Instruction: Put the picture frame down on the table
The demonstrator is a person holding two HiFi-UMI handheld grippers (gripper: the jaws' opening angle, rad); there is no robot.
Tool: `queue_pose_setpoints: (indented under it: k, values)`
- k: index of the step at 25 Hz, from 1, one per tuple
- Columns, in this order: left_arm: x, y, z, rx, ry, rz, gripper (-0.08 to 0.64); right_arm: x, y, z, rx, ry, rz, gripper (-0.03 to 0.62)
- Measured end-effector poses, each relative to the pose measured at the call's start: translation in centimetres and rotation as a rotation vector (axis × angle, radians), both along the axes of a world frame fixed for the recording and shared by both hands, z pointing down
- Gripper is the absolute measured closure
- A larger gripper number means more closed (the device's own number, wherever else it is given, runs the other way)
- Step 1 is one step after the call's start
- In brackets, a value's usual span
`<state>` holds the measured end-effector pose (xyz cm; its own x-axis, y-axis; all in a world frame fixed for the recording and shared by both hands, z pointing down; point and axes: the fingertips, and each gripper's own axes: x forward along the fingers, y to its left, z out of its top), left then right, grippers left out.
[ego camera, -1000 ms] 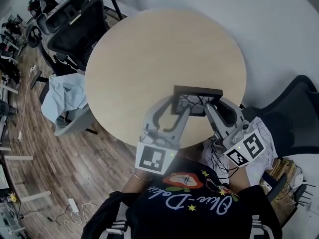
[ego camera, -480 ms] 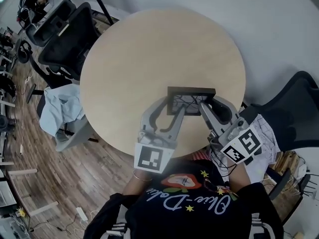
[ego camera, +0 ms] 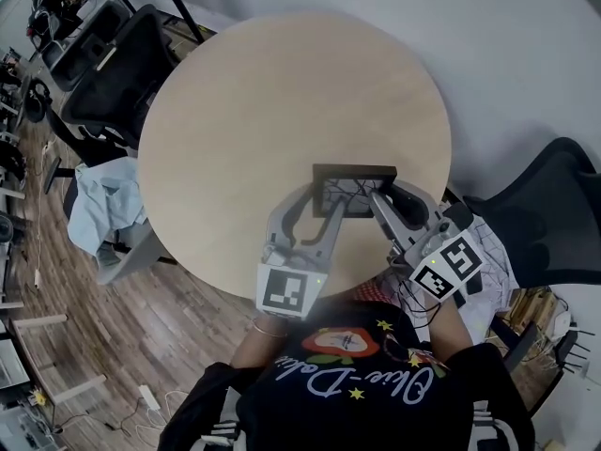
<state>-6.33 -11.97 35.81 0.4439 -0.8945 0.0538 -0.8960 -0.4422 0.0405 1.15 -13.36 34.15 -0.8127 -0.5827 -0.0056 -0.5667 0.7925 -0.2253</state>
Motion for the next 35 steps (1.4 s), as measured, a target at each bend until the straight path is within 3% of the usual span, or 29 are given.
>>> queue_pose_setpoints:
  k: [8,35]
  values:
    - [2.3,-1.8,2.6,-0.075,-0.001,-0.018,0.391,2.3,-1.9,2.8,-0.088,0.017,0.008,0.528]
    - [1.7,-4.3,13.1,-0.286,-0.036,0.007,0.391,1.6,-4.3,13.6,-0.355,0.112,0.062,0.528]
